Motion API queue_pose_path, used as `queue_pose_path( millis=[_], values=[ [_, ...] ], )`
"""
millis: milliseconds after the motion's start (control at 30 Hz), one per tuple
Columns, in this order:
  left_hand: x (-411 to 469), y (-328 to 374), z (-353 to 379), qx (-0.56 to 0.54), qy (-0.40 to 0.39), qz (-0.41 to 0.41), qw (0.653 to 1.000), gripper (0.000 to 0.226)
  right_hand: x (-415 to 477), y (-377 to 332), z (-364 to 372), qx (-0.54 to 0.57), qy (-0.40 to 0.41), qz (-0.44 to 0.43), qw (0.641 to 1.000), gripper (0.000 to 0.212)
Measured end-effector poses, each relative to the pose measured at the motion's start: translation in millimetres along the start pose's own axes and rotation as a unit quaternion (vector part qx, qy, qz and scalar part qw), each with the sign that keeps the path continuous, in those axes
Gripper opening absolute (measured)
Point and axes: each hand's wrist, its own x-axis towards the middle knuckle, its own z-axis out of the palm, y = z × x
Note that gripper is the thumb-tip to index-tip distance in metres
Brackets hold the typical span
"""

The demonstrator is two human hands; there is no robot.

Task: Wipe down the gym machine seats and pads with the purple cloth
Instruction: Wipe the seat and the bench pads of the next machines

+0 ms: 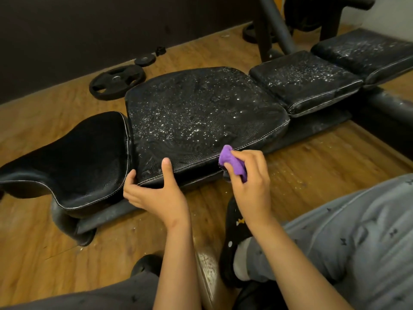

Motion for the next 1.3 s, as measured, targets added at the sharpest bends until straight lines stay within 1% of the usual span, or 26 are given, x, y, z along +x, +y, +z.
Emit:
queue_pose_path(
  millis=[67,167,333,400,467,533,600,700,733,833,900,967,1033,1067,1167,1233,1300],
  values=[
    [-1,-1,4,0.011,0.008,-0.003,1.0,0.062,5,8,-7,-0.004,0.019,0.028,0.999,0.02],
    [-3,-4,8,0.011,0.007,-0.005,1.0,0.064,26,26,-25,0.008,0.073,0.135,0.988,0.02],
    [-3,-9,13,0.014,0.024,0.005,1.0,0.063,74,71,-45,-0.018,0.115,0.193,0.974,0.017],
    [-3,-9,17,0.018,0.034,0.008,0.999,0.061,86,85,-51,-0.005,0.112,0.252,0.961,0.016],
    [-3,-8,21,0.018,0.047,0.005,0.999,0.059,87,84,-55,0.032,0.094,0.301,0.948,0.011],
    [-4,-5,24,0.009,0.065,0.002,0.998,0.056,71,71,-52,0.08,0.09,0.309,0.944,0.01],
    [-4,-2,28,0.001,0.085,0.003,0.996,0.054,38,51,-39,0.112,0.074,0.284,0.949,0.015],
    [-5,-1,31,0.001,0.109,0.003,0.994,0.051,-11,10,-12,0.126,-0.015,0.209,0.97,0.016],
    [-5,0,32,0.004,0.111,0.004,0.994,0.051,-19,-3,-5,0.127,-0.029,0.191,0.973,0.017],
    [-6,-2,30,0.014,0.111,0.007,0.994,0.052,-16,-10,-1,0.127,-0.002,0.184,0.975,0.021],
    [-6,-2,30,0.016,0.104,0.009,0.994,0.053,-2,11,-9,0.119,0.048,0.212,0.969,0.023],
    [-7,-3,28,0.017,0.095,0.007,0.995,0.054,18,40,-20,0.129,0.087,0.28,0.947,0.022],
    [-7,-3,26,0.021,0.083,0.004,0.996,0.055,41,58,-32,0.167,0.101,0.343,0.919,0.017],
    [-8,-2,25,0.023,0.077,0.003,0.997,0.056,51,62,-37,0.176,0.1,0.358,0.911,0.015],
    [-8,-1,22,0.032,0.067,0.002,0.997,0.058,57,52,-37,0.156,0.115,0.363,0.911,0.011],
    [-8,0,21,0.038,0.061,-0.002,0.997,0.057,40,36,-27,0.171,0.119,0.377,0.903,0.011],
    [-8,1,20,0.042,0.057,-0.008,0.997,0.055,17,12,-10,0.192,0.106,0.393,0.893,0.01]
  ],
)
